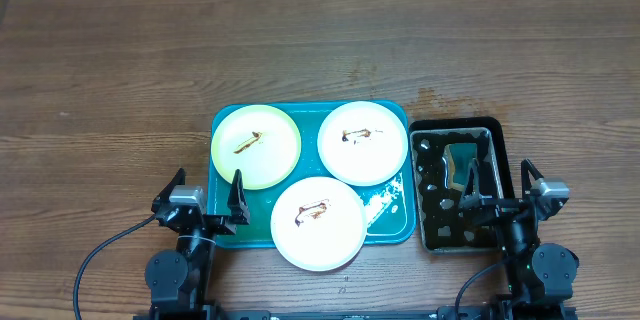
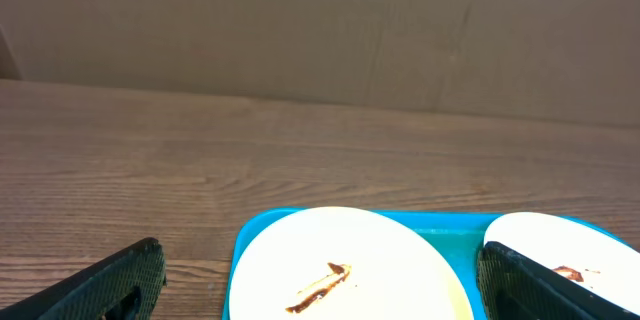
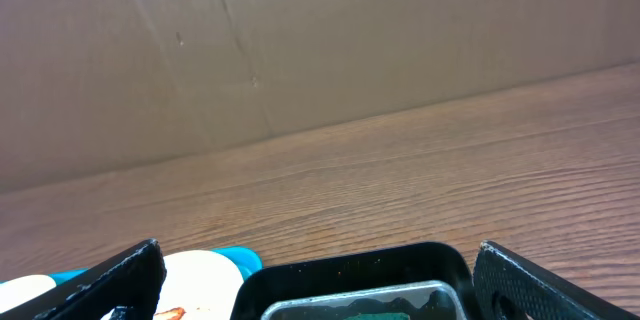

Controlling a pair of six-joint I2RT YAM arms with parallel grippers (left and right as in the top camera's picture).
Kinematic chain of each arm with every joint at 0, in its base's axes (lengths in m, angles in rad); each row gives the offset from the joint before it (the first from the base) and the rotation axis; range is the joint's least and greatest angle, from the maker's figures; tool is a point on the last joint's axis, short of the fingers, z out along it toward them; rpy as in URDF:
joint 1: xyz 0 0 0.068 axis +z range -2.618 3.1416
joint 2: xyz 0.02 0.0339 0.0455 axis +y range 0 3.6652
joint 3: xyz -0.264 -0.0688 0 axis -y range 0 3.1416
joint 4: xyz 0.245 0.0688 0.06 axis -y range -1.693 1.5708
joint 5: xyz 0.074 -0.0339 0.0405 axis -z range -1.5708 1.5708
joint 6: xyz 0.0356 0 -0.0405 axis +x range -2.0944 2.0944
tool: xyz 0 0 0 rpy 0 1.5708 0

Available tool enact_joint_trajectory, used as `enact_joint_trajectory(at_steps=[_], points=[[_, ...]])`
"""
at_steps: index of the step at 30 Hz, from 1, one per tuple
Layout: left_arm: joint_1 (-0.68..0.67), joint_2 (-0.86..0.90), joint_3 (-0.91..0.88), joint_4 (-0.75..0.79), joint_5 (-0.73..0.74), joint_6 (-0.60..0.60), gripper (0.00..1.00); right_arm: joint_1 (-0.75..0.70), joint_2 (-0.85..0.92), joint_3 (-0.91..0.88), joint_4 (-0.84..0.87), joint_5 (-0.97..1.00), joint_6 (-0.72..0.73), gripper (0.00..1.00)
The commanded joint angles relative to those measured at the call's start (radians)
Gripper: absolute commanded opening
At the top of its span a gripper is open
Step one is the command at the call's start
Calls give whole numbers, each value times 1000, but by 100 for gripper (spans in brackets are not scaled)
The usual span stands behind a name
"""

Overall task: Clean dirty plates on tray and stack at the side
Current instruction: 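Raise both arms from rest toward the tray and basin, then grip the yellow plate rim with the left gripper and tilt it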

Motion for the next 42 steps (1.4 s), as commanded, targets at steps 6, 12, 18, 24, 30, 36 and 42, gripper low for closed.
enact_joint_trajectory(at_steps=[6,12,18,24,30,36,42], points=[[-6,-7,-3,5,-2,-21,100,-3,-10,-10,9,-9,84,100],[-6,-7,24,-57,27,-42,100,-3,-2,21,-50,-16,85,100],[-6,19,149,-211,23,-42,100,-3,61,154,-253,-24,129,100],[-6,159,328,-423,24,-42,100,-3,188,340,-426,-55,137,100],[-6,392,558,-624,31,-46,100,-3,387,526,-600,-70,137,100],[-6,697,827,-904,32,-59,100,-3,640,737,-788,-77,137,100],[-6,958,997,-1078,42,-125,100,-3,868,915,-914,-84,126,100]])
